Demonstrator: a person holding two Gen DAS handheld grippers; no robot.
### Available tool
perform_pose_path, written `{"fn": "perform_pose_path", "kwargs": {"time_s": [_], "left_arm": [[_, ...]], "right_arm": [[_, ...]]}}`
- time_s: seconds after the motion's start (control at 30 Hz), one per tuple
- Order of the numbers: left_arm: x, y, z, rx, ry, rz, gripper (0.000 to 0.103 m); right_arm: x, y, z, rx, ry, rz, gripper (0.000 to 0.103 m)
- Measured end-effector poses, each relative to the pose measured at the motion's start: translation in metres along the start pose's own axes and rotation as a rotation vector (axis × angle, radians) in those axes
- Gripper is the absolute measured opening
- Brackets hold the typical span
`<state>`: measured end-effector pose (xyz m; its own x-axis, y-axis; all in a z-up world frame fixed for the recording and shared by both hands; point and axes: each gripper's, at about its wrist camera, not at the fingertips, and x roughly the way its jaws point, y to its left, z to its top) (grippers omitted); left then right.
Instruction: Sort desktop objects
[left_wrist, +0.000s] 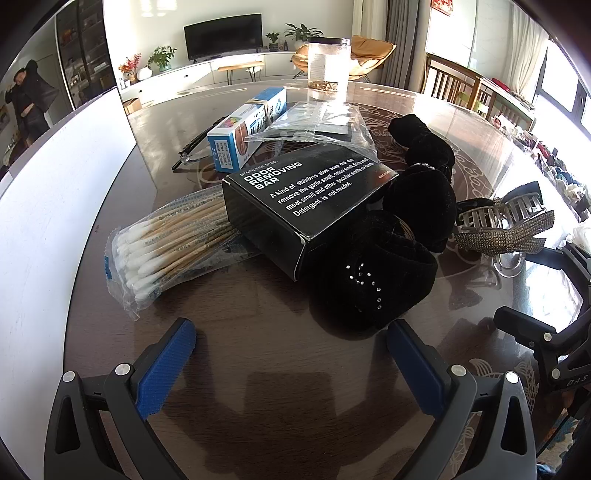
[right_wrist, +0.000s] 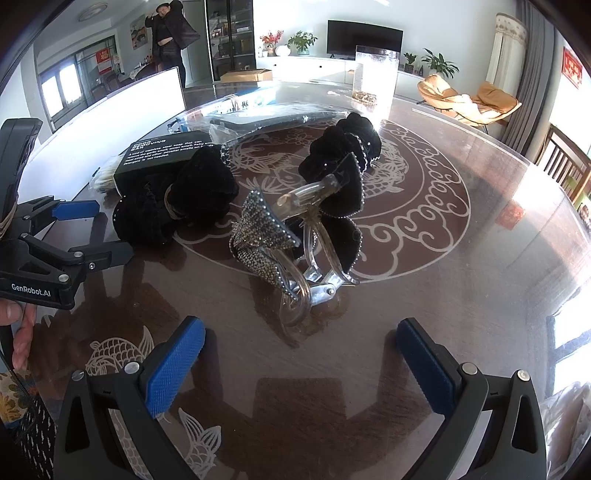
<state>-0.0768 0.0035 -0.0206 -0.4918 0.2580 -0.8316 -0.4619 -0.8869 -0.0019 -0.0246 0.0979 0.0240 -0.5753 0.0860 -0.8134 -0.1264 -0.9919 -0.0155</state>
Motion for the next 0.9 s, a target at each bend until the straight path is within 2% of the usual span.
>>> {"fn": "perform_pose_path", "kwargs": {"time_s": [0.7,0.8,0.9], "left_arm": [[-0.003,0.002,-0.004,-0.003,0.006,0.008,0.103],[-0.007,0.011,-0.009,-0.02,0.002,0.029,0.103],[-0.012,0.023,-0.014,-0.053,-0.013,0.102,0.103]], "right_arm": [[0.0,0.0,-0.001,0.003,-0.002,-0.002,0.103],[0.0,0.0,-0.001,0.003,-0.003,-0.002,0.103],[0.0,-0.002,0.0,0.015,-0.003,-0.011,0.103]]}}
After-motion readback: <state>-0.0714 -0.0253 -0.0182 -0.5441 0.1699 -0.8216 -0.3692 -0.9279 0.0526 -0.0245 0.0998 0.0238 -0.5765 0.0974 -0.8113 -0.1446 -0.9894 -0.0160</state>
